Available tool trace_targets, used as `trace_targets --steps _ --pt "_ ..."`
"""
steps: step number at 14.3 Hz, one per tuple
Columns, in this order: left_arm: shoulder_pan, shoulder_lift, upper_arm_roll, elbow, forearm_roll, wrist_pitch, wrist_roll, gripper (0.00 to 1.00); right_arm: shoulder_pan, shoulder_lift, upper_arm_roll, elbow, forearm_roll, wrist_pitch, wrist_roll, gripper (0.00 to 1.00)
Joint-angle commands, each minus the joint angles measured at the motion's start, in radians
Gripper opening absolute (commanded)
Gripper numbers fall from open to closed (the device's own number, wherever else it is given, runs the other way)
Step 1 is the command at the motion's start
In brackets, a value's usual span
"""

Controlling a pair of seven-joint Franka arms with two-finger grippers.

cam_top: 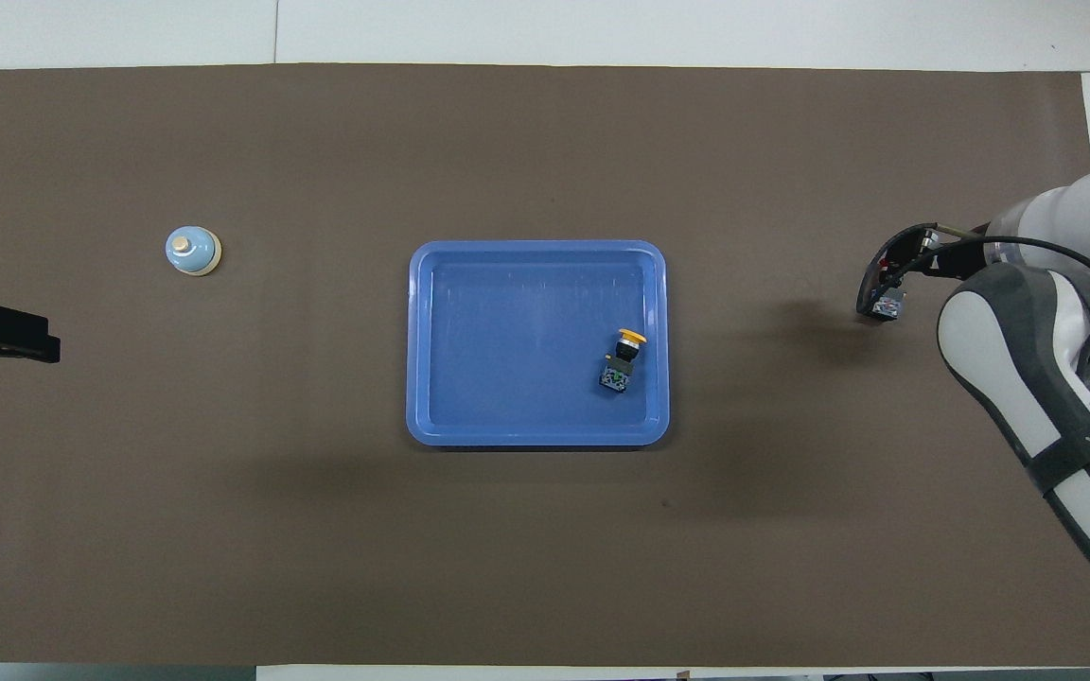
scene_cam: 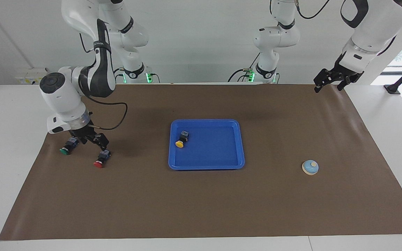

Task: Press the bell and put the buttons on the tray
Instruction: 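Return the right gripper to the red-capped button and grasp it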

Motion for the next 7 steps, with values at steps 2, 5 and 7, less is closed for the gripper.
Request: trace_targets --steps 2,5,7 --pt "0.0 0.0 0.003 0.011 -0.009 -0.015 -0.006 1.0 -0.009 0.072 0.014 -0.036 -0.004 0.12 -0.028 1.0" --pt "0.0 0.0 0.001 0.011 -0.009 -0.015 -0.006 1.0 -0.022 0.078 0.014 -0.091 -0.004 0.198 -0.128 1.0" --pt "0.001 0.0 0.003 0.011 -0.009 -0.015 -0.006 1.0 -0.024 0.086 0.014 -0.118 -0.004 0.261 -0.152 1.0"
